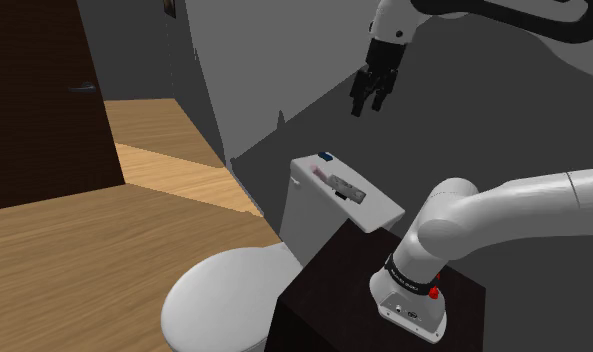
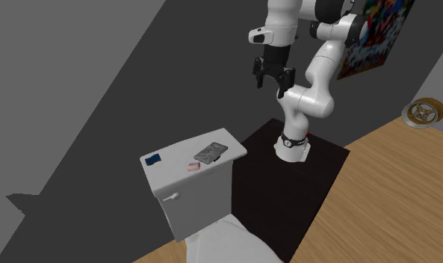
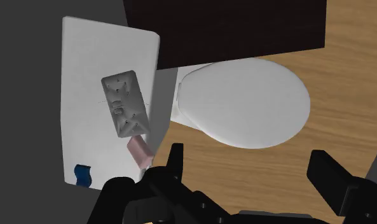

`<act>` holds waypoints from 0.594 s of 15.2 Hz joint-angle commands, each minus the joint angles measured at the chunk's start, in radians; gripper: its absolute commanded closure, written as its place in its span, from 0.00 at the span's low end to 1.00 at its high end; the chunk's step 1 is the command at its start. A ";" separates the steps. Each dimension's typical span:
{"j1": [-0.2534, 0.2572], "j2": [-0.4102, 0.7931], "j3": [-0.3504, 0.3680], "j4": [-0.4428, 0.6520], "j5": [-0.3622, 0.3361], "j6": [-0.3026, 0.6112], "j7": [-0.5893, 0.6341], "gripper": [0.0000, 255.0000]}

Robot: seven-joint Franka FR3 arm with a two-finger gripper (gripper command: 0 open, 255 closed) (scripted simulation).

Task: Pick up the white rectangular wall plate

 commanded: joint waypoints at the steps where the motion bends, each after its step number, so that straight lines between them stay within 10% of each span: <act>1: 0.000 0.000 0.000 0.000 0.000 0.000 0.000 0.00; 9: -0.008 -0.052 0.149 -0.320 -0.157 0.250 0.092 0.00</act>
